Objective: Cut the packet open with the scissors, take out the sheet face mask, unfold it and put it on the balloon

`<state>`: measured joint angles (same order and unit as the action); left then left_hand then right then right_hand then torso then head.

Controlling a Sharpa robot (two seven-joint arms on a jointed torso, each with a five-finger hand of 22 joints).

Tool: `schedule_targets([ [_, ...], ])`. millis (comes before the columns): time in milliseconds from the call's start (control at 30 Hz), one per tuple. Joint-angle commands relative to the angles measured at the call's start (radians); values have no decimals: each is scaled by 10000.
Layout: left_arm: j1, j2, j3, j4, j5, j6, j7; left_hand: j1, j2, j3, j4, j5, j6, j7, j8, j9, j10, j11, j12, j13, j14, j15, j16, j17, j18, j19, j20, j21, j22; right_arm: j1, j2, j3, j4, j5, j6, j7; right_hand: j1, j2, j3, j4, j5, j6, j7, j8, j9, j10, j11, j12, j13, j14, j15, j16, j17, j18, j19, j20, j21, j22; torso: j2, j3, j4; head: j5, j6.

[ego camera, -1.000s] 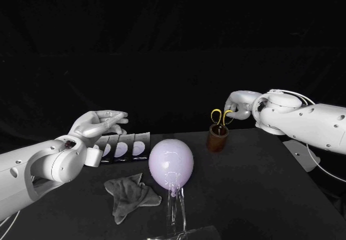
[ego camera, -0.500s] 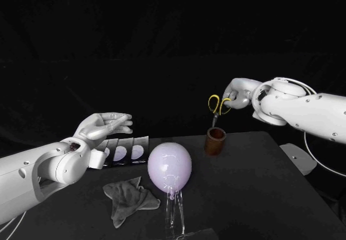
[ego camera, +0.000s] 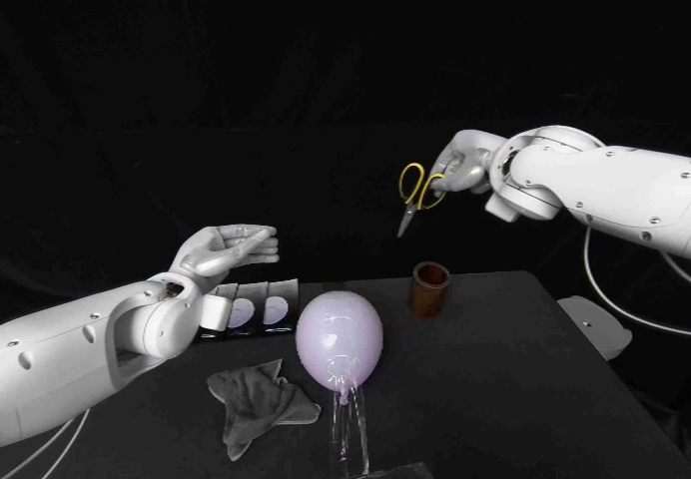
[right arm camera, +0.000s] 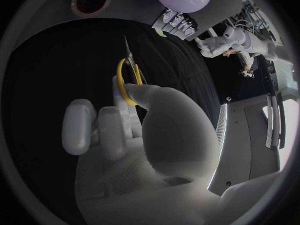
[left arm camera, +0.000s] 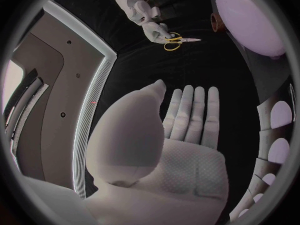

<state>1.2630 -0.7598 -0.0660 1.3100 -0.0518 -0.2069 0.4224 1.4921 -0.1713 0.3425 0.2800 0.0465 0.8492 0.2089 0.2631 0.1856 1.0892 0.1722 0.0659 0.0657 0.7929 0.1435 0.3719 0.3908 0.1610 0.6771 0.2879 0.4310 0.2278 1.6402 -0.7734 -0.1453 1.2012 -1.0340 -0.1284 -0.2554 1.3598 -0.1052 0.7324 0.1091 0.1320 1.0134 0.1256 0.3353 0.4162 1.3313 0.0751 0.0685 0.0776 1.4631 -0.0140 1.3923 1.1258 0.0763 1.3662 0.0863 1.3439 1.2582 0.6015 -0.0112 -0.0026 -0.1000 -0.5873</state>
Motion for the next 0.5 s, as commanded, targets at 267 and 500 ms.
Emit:
schedule_targets([
  [267,-113,1123,56,-1570,1646,935,177,126,49,-241,-65,12,-410,-74,-172,0,-734,222,-23,-24,-335,299,-950,-541,-412,-659,46,-1188,-780,-606,1046,-59,-152,3957,-1911,764,-186,73,198,-372,115,-62,-9,117,109,349,-229,0,41,306,-83,10,105,2,-26,-6,11,37,-36,-34,60,187,86],
  [500,-122,1558,88,-2402,1255,1268,95,-30,15,-624,-4,17,-637,-103,-257,-6,-1446,466,-31,-28,-480,485,-1387,-846,-740,-1900,58,-2150,-1331,-1129,1726,-63,-340,4665,-2452,1188,-274,98,248,-476,212,-83,-10,142,152,367,-232,-2,54,322,-87,39,144,-4,-6,-12,31,73,-9,-17,87,434,29],
])
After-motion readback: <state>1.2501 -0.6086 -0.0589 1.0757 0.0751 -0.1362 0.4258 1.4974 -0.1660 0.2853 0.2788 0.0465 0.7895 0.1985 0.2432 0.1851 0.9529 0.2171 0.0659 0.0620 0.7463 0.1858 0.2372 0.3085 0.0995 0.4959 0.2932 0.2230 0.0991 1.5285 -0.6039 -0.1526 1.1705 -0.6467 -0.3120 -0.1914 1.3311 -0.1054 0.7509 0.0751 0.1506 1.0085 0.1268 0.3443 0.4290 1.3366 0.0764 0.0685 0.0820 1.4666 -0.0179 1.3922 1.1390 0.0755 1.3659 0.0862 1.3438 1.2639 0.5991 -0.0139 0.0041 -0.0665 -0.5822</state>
